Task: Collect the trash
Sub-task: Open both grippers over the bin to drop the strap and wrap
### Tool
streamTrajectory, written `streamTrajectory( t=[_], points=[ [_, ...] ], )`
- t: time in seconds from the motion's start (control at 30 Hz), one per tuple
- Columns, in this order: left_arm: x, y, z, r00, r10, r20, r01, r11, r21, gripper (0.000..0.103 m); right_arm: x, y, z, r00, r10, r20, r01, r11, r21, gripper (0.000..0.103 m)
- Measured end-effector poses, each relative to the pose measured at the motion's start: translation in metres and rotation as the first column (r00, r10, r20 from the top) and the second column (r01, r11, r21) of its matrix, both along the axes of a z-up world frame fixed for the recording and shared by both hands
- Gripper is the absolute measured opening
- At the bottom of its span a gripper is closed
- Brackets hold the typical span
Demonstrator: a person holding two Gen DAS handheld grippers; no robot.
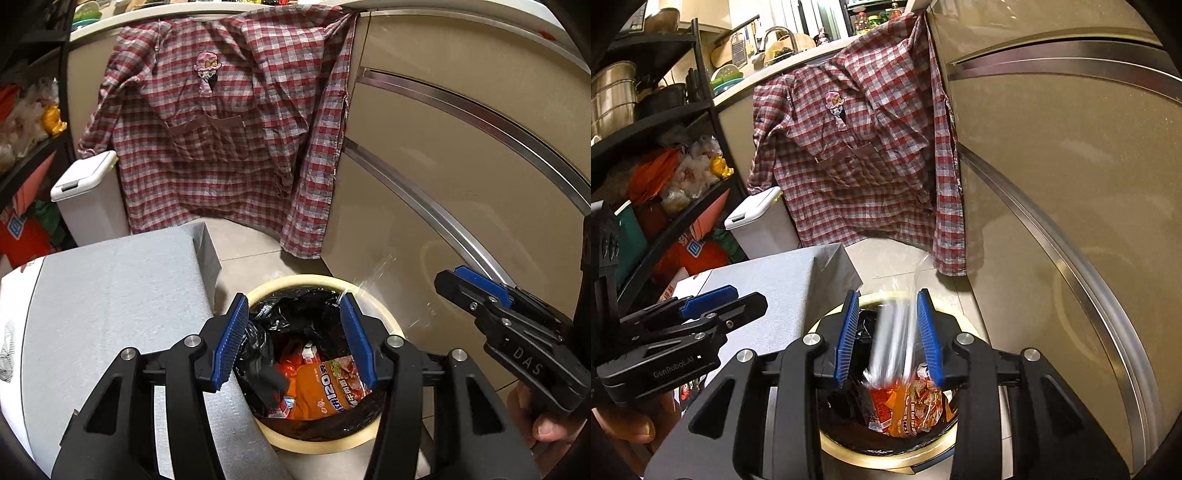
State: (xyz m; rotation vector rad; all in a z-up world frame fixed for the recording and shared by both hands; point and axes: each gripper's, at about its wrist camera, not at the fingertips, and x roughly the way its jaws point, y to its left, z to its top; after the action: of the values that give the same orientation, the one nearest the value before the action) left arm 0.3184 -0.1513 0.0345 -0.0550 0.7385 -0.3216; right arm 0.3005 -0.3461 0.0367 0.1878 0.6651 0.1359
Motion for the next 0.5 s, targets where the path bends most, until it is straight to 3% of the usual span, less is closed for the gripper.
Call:
streamTrajectory(
  t=[0.5],
  points=[
    [-0.028,0.036,0.017,0.999,0.022,0.046,-0.023,0.999,0.022,0.051,0.002,0.004,-0.001,1.000,0.008,0.005,-0.008,1.000,-0.007,0.034]
  ],
)
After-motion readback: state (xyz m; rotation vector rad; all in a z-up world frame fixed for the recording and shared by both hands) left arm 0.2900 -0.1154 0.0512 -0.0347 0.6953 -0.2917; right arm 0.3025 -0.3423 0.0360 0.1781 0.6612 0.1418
